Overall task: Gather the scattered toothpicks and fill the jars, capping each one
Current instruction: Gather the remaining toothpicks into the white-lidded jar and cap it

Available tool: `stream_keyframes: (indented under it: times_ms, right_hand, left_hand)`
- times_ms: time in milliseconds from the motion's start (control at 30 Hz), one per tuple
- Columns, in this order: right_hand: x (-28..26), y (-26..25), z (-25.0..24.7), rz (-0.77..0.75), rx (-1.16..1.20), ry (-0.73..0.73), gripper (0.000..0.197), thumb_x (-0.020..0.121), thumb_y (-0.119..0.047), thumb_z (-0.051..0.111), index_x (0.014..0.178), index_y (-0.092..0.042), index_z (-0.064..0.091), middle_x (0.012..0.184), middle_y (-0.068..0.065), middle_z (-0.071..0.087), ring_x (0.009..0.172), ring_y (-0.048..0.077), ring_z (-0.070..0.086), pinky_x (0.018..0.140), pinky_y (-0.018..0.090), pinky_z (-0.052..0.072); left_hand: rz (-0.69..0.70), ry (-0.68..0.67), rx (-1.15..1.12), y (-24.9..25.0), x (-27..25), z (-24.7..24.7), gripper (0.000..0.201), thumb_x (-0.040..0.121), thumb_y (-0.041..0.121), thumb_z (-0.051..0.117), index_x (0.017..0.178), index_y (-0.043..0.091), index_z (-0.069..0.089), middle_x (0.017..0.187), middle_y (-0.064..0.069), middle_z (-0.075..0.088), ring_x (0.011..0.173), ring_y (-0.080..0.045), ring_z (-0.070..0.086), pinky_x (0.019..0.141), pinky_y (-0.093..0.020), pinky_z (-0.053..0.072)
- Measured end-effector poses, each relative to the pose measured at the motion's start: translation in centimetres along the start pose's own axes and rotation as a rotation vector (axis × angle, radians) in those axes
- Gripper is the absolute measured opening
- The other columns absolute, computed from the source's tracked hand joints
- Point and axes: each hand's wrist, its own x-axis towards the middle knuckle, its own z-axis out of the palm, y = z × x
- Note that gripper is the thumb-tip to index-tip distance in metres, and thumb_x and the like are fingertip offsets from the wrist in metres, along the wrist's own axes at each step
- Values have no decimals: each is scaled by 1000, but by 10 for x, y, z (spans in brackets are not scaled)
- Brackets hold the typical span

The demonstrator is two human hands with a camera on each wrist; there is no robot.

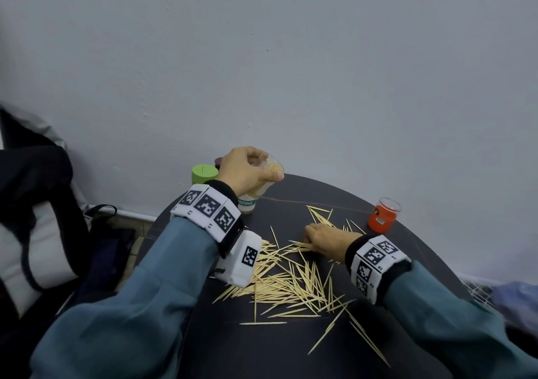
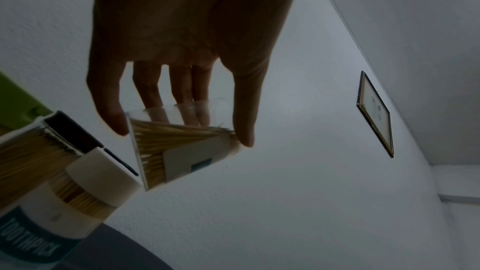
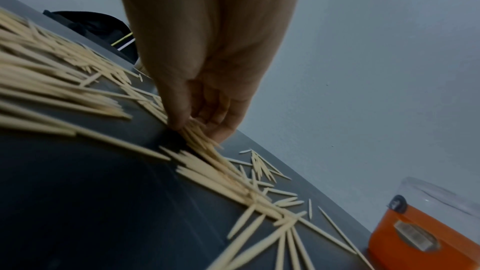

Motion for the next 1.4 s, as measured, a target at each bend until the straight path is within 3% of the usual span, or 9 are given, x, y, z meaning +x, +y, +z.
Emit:
stream_keyframes:
  times_ms: [233, 433, 467, 533, 600, 733, 967, 1100, 1400]
  right_hand:
    - [2, -1, 1, 53, 39, -2, 32, 96, 2, 34, 127, 2, 40, 130, 16, 42, 119, 27, 47, 99, 30, 33]
    - [-2, 0, -6, 121, 178, 42, 32, 98, -10, 40, 127, 3, 40, 132, 18, 46, 121, 28, 46, 97, 27, 35]
    - [-4, 0, -8, 120, 194, 50, 34, 98, -9, 40, 129, 4, 40, 131, 20, 48, 118, 29, 48, 91, 21, 39]
    - [-7, 3, -9, 90, 278, 120, 32, 98, -6, 35, 126, 9, 42, 117, 29, 54, 92, 24, 61, 60, 5, 43]
    - [-14, 6, -12, 97, 426, 239, 22, 97, -1, 35, 115, 3, 47, 93, 25, 60, 58, 8, 57, 46, 6, 39]
    - [-24, 13, -16, 114, 796, 355, 8, 96, -3, 44, 101, -9, 46, 79, -2, 63, 65, 7, 60, 59, 10, 44]
    - [-31, 16, -38, 20, 1258, 593, 11, 90, 0, 53, 99, -4, 58, 79, 5, 67, 66, 7, 67, 69, 20, 55]
    - [-30, 8, -52, -4, 1454, 832, 10, 91, 0, 51, 96, -6, 58, 81, 5, 67, 68, 5, 69, 72, 21, 55]
    - [-18, -32, -51, -24, 1690, 897, 10, 94, 3, 44, 100, -1, 50, 97, 17, 65, 70, 2, 68, 67, 15, 53]
  left_hand:
    - [4, -12, 11, -1, 1, 1, 48, 63, 29, 85, 104, 23, 61, 115, -3, 62, 121, -21, 46, 98, -33, 42]
    - [13, -20, 33, 2, -1, 2, 54, 64, 28, 85, 112, 17, 62, 120, -4, 61, 117, -19, 50, 93, -30, 42]
    - [17, -27, 36, 2, -2, 2, 55, 65, 27, 84, 115, 15, 62, 121, -4, 60, 116, -18, 51, 90, -28, 42]
    - [23, -45, 42, 4, -4, 4, 57, 67, 26, 83, 118, 12, 60, 122, -5, 59, 114, -17, 52, 88, -27, 41]
    - [28, -58, 50, 5, -6, 5, 57, 68, 24, 82, 119, 11, 60, 123, -6, 59, 115, -18, 52, 90, -27, 41]
    - [7, -101, 61, 5, -9, 10, 55, 67, 23, 83, 116, 12, 61, 119, -6, 60, 112, -20, 54, 89, -29, 44]
    - [-1, -307, 152, 5, -19, 20, 53, 70, 22, 81, 118, 10, 61, 115, -3, 60, 102, -12, 51, 80, -22, 37]
    - [-15, -384, 175, 3, -22, 26, 54, 70, 24, 80, 118, 9, 61, 107, -1, 60, 100, -13, 53, 87, -25, 42]
    - [-52, -410, 67, 6, -27, 30, 47, 74, 29, 77, 116, 14, 61, 104, 0, 61, 100, -14, 57, 83, -29, 47]
